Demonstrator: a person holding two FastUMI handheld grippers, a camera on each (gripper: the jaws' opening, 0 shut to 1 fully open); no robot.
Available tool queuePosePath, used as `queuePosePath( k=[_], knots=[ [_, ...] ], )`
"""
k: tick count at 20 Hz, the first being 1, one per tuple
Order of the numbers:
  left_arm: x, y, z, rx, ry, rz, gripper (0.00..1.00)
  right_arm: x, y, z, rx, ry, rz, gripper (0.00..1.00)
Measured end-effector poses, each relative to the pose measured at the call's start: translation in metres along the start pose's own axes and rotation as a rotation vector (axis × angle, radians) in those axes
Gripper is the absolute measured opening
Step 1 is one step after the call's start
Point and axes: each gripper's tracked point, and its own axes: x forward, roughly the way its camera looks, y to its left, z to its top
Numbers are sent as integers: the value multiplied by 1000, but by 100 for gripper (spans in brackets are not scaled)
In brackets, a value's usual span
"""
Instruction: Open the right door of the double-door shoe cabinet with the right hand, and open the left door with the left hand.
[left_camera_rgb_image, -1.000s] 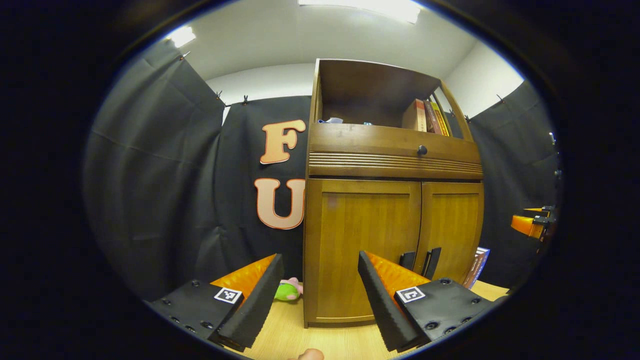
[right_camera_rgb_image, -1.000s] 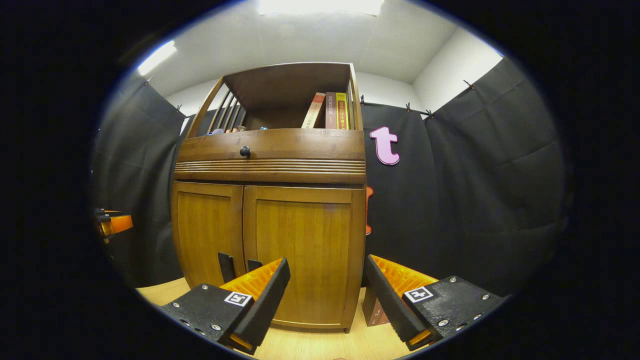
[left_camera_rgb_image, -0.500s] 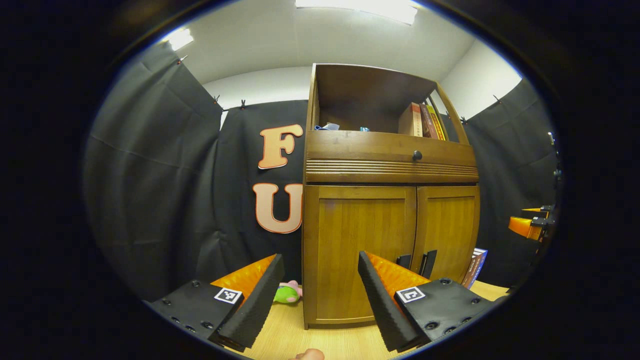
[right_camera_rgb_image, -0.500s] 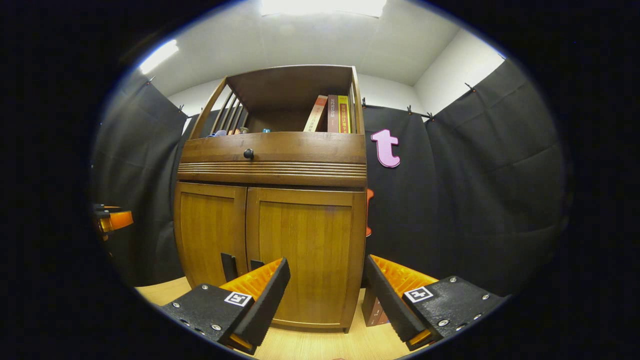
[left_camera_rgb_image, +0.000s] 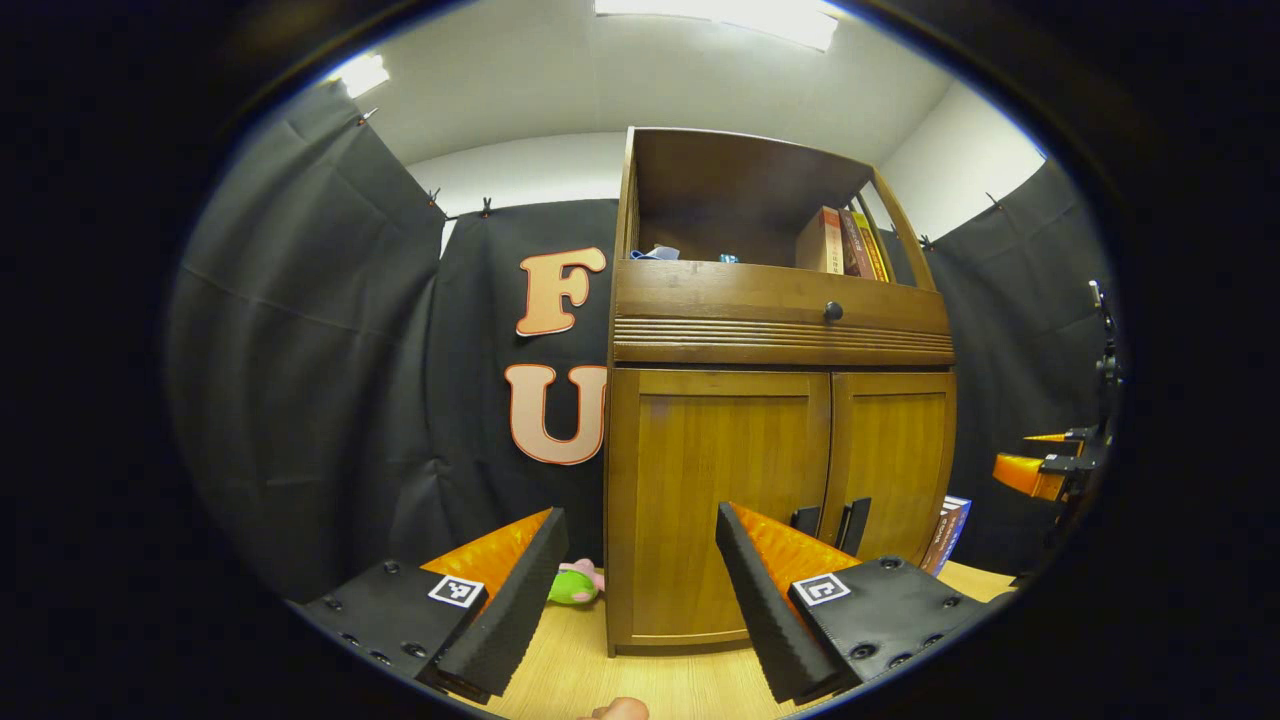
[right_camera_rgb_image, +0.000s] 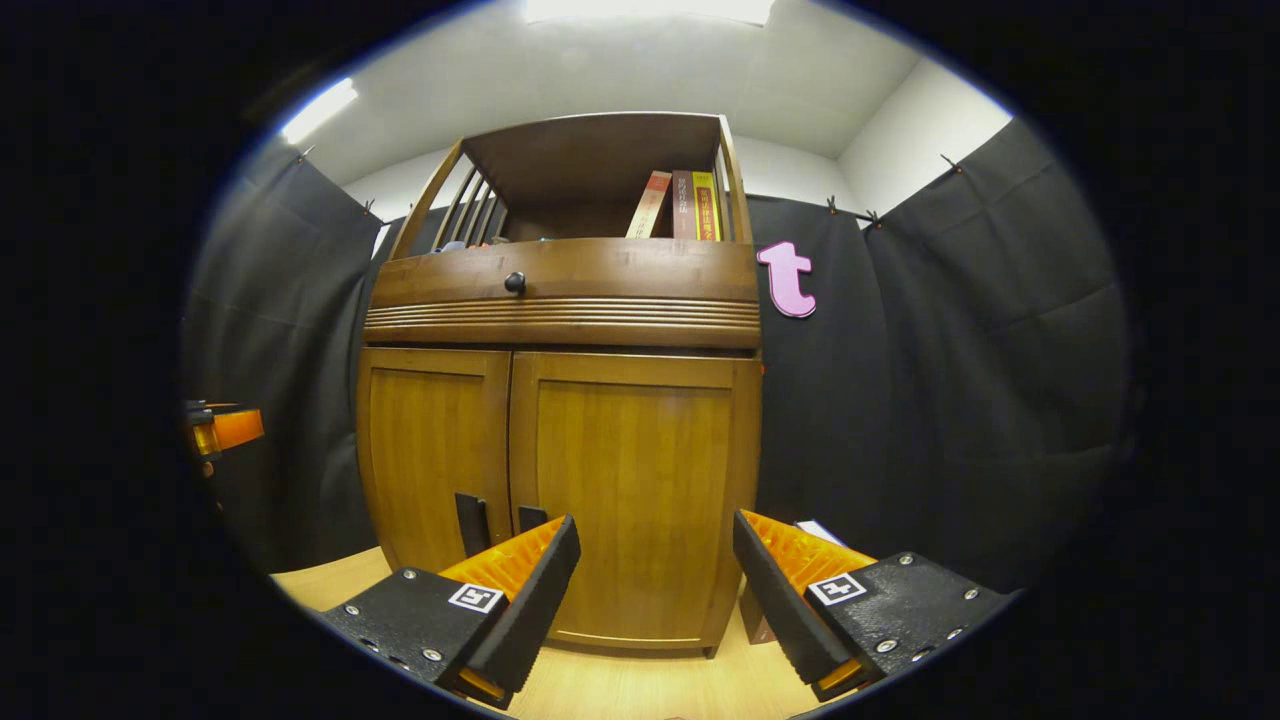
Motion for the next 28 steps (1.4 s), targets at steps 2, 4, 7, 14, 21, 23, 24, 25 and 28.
queuePosePath(
  k=[2, 4, 7, 14, 21, 23, 24, 25, 28],
  knots=[
    [0, 2, -2, -2, 2, 4, 96, 11, 17, -12, 10, 18, 20, 95],
    [-1, 3, -6, -4, 9, 2, 95, 24, 36, -24, 14, 33, 40, 100],
    [0, 12, -9, -2, 16, 13, 96, 45, 63, -44, 4, 53, 76, 100],
    [-2, 31, -11, 16, 4, 49, 94, 100, 97, -88, -11, 112, 77, 96],
    [-2, 50, -17, 48, -6, 110, 98, 141, 111, -128, 25, 176, 71, 93],
    [-1, 52, -20, 43, 0, 113, 94, 149, 115, -135, 45, 186, 74, 80],
    [0, 54, -21, 44, 3, 118, 94, 152, 116, -137, 53, 189, 74, 69],
    [1, 56, -23, 45, 7, 123, 94, 154, 116, -140, 60, 192, 72, 74],
    [1, 59, -27, 42, 16, 128, 95, 159, 119, -145, 81, 205, 76, 63]
  ],
)
